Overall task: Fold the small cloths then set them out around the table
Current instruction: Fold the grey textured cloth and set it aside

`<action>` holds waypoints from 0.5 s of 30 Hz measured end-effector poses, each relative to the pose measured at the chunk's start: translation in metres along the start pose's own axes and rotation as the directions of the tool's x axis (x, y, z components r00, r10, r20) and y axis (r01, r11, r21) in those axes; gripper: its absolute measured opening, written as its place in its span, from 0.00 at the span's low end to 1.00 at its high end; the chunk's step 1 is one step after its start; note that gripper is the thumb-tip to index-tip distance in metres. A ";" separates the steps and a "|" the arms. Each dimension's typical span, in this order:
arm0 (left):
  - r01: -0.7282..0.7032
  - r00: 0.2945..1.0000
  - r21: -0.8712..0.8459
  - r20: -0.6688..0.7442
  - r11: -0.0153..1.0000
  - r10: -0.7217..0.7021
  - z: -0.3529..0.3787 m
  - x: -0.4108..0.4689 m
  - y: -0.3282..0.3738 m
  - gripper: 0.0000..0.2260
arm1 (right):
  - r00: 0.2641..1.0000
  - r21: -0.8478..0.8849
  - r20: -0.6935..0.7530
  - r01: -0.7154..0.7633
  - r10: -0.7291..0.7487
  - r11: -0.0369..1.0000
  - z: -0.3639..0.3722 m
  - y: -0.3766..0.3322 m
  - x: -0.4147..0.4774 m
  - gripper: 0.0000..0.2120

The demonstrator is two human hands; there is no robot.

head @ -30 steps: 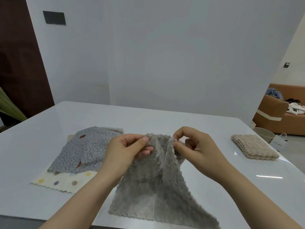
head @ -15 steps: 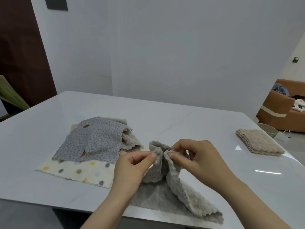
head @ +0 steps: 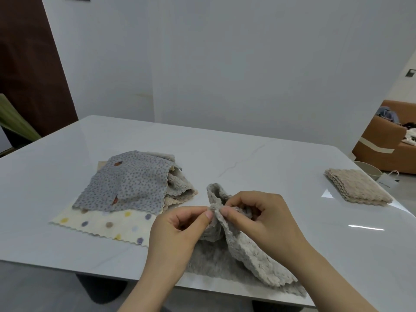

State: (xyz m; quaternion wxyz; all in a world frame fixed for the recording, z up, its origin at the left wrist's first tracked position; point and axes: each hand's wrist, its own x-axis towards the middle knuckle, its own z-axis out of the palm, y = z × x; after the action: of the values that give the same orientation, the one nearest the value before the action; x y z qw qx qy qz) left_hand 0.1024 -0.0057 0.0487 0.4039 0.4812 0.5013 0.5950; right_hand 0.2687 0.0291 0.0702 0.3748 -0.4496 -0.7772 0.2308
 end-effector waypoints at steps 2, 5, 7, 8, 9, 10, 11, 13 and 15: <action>-0.005 1.000 -0.008 0.009 1.000 0.005 0.000 -0.001 0.001 0.07 | 1.000 -0.016 -0.004 0.003 -0.003 1.000 0.001 -0.001 -0.001 0.07; -0.019 1.000 -0.004 0.017 1.000 0.019 0.000 -0.002 0.003 0.09 | 0.999 -0.071 -0.022 0.022 -0.024 0.997 0.002 0.000 -0.001 0.06; -0.027 0.999 -0.005 0.022 1.000 0.027 0.000 -0.002 0.003 0.08 | 0.999 -0.081 -0.033 0.025 -0.027 0.996 0.003 0.000 -0.002 0.06; -0.029 0.999 -0.006 0.028 1.000 0.029 -0.001 -0.003 0.003 0.08 | 0.999 -0.082 -0.037 0.028 -0.031 0.996 0.003 0.000 -0.002 0.06; -0.032 0.999 -0.003 0.035 0.999 0.032 -0.001 -0.003 0.003 0.08 | 0.999 -0.085 -0.040 0.033 -0.036 0.996 0.003 0.000 -0.002 0.06; -0.034 0.998 0.002 0.043 0.999 0.034 -0.001 -0.002 0.003 0.08 | 0.998 -0.090 -0.044 0.041 -0.045 0.995 0.004 0.000 -0.002 0.06; -0.036 0.998 0.005 0.050 0.999 0.036 -0.002 -0.003 0.003 0.08 | 0.997 -0.098 -0.049 0.050 -0.055 0.994 0.004 0.000 -0.003 0.07; -0.041 0.998 0.008 0.056 0.999 0.040 -0.002 -0.003 0.003 0.09 | 0.996 -0.119 -0.060 0.060 -0.067 0.991 0.005 0.000 -0.003 0.07; -0.053 0.997 0.025 0.053 0.998 0.052 -0.002 -0.003 0.002 0.09 | 0.996 -0.130 -0.061 0.059 -0.067 0.990 0.005 0.000 -0.003 0.07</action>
State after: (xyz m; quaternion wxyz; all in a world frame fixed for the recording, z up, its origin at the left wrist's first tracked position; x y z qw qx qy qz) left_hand 0.1014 -0.0095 0.0502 0.3946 0.5148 0.4858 0.5859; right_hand 0.2657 0.0263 0.0658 0.3774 -0.4552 -0.7916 0.1538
